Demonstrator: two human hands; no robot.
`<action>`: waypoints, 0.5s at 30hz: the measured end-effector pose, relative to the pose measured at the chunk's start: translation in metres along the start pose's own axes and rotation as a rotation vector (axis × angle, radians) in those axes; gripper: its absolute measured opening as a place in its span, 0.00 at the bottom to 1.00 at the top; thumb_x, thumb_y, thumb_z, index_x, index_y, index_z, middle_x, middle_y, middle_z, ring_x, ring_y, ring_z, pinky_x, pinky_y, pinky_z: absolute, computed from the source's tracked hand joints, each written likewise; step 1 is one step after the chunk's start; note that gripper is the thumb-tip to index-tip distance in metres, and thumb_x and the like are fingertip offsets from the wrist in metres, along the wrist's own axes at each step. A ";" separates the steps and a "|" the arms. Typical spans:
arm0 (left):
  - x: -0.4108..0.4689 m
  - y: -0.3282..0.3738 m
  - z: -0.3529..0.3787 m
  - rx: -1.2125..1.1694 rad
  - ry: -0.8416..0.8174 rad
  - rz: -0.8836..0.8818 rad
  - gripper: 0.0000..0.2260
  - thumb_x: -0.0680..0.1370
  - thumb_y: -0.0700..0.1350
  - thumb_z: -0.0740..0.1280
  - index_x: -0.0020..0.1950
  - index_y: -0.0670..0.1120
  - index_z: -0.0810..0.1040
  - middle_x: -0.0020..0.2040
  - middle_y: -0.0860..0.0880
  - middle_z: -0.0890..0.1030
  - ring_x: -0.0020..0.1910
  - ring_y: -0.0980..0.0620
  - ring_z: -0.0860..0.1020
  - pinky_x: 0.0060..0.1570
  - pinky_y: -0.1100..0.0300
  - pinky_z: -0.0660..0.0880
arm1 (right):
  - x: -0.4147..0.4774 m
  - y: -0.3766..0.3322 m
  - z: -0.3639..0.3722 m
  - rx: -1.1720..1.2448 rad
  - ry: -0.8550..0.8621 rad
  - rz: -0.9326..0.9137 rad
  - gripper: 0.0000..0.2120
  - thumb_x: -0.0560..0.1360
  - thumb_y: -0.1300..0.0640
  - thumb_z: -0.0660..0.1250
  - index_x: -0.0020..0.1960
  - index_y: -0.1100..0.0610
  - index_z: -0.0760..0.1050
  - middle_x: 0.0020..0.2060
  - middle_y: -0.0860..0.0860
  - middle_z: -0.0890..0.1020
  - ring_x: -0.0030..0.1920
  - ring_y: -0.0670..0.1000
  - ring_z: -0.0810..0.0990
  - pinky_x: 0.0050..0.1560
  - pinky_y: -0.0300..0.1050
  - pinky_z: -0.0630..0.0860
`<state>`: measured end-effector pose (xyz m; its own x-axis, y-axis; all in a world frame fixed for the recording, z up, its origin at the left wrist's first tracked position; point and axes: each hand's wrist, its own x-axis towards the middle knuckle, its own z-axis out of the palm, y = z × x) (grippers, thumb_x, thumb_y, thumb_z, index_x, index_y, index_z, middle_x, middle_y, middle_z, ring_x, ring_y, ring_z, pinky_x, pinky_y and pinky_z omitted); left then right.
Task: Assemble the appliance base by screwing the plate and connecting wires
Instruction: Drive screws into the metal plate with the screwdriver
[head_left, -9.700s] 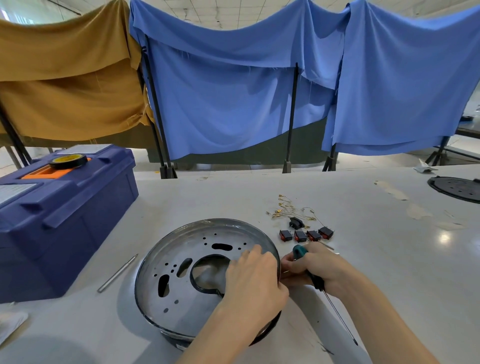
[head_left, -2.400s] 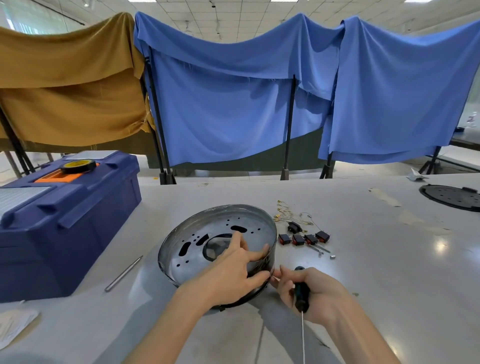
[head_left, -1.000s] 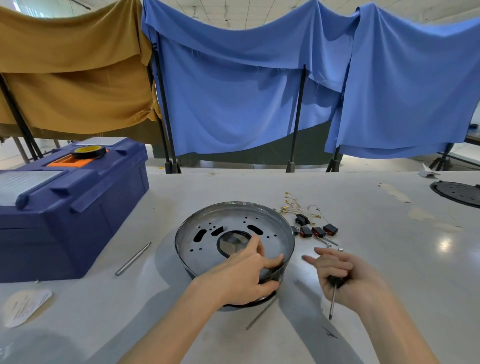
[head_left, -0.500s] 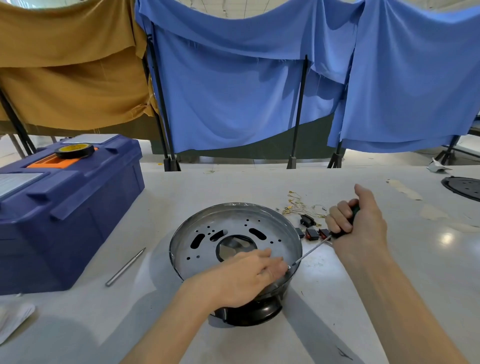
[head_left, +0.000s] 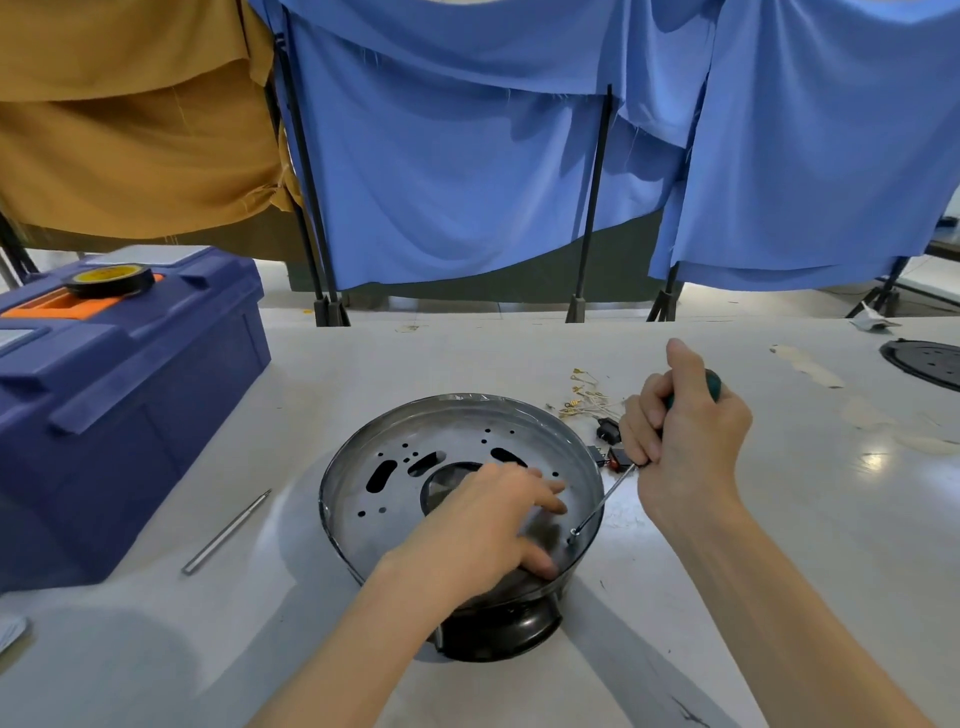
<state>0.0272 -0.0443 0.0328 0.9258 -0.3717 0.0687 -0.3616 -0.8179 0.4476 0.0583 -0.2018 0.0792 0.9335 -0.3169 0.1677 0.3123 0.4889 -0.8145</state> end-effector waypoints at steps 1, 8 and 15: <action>0.000 -0.001 0.001 -0.059 -0.009 0.001 0.26 0.68 0.44 0.78 0.65 0.50 0.79 0.71 0.55 0.73 0.72 0.57 0.66 0.70 0.58 0.63 | 0.000 0.001 0.000 -0.005 -0.004 -0.001 0.24 0.80 0.56 0.63 0.26 0.56 0.63 0.19 0.51 0.62 0.17 0.49 0.57 0.21 0.35 0.57; -0.001 -0.008 0.003 -0.206 -0.032 -0.091 0.28 0.66 0.45 0.80 0.64 0.56 0.79 0.65 0.58 0.77 0.70 0.57 0.69 0.67 0.49 0.69 | -0.005 0.001 0.004 -0.048 -0.066 -0.016 0.25 0.80 0.53 0.63 0.26 0.56 0.65 0.19 0.51 0.63 0.16 0.49 0.57 0.21 0.36 0.57; 0.001 -0.005 0.001 -0.199 -0.014 -0.087 0.25 0.68 0.46 0.78 0.64 0.56 0.79 0.62 0.51 0.79 0.66 0.52 0.72 0.65 0.53 0.71 | -0.011 -0.004 0.007 -0.094 -0.390 0.032 0.21 0.79 0.50 0.56 0.31 0.59 0.70 0.23 0.53 0.69 0.19 0.51 0.62 0.23 0.42 0.64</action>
<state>0.0298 -0.0413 0.0301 0.9506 -0.3104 0.0107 -0.2501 -0.7446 0.6189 0.0475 -0.1948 0.0843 0.9448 0.0383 0.3254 0.2819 0.4112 -0.8669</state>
